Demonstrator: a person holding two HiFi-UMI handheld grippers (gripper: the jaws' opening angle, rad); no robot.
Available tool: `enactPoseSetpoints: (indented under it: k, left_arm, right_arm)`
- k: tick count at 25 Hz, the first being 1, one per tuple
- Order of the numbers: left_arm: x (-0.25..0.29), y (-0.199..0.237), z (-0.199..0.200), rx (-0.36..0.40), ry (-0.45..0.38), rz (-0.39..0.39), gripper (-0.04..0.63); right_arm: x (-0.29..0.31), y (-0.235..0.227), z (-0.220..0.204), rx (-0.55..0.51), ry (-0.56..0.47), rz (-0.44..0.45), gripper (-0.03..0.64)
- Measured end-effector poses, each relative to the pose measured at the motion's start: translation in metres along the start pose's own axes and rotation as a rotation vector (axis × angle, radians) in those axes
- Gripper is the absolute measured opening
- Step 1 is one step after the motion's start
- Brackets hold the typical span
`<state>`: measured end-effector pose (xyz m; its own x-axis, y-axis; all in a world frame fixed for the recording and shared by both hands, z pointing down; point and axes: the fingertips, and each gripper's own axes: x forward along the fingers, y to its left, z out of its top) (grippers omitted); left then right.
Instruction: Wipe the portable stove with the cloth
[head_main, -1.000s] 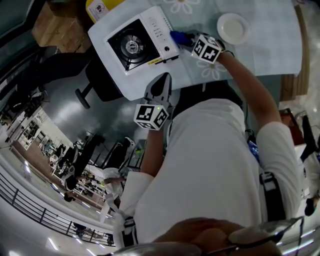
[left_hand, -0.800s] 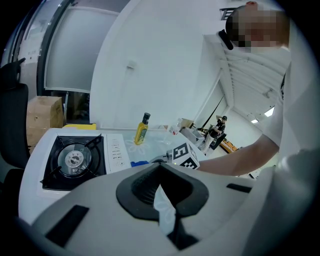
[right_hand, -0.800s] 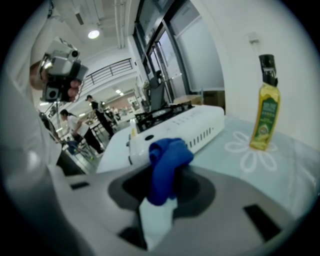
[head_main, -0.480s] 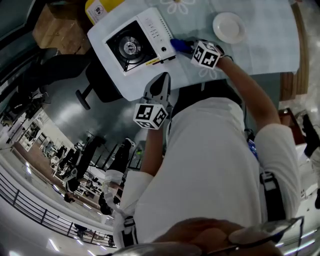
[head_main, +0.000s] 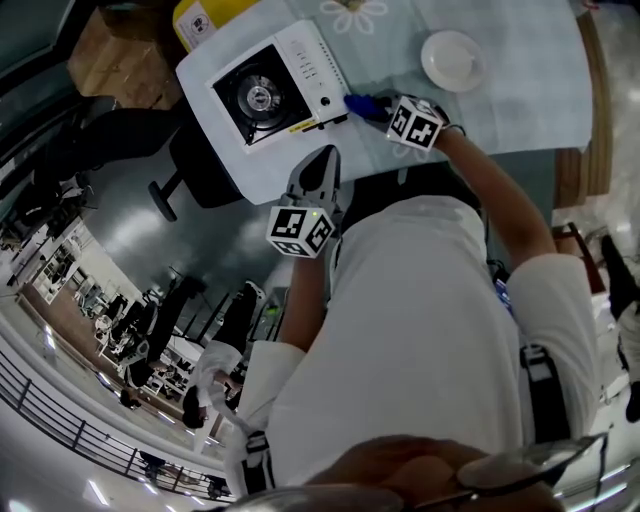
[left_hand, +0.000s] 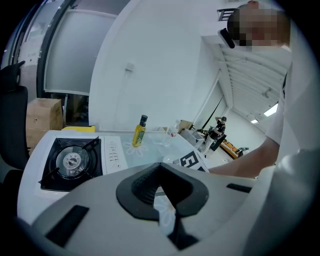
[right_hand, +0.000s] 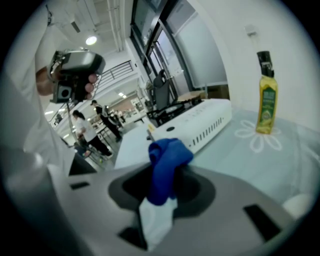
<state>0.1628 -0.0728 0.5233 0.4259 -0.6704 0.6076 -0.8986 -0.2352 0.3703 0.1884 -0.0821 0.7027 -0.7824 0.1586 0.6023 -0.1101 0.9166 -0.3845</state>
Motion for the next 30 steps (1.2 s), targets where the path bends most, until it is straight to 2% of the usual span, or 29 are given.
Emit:
enactPoseSetpoints:
  k: [7,15,19,24,30]
  left_arm:
    - [-0.011,0.004,-0.002,-0.017,-0.019,0.012,0.032]
    - [-0.023,0.027,-0.005,-0.047,-0.058,0.005,0.032]
    - [-0.034,0.046,-0.006,-0.045,-0.06,-0.018,0.032]
    - [-0.054,0.079,-0.009,-0.024,-0.049,-0.05,0.032]
    - [-0.075,0.114,-0.009,0.032,-0.025,-0.106,0.032]
  right_arm:
    - [-0.019,-0.004,0.012,0.04,-0.048,-0.062,0.132]
    - [-0.024,0.011,0.028,0.05,-0.05,-0.107,0.132]
    - [-0.02,0.018,0.034,0.06,-0.052,-0.181,0.132]
    - [-0.017,0.029,0.04,0.137,-0.078,-0.296,0.132]
    - [0.002,0.053,0.046,0.208,-0.082,-0.375,0.132]
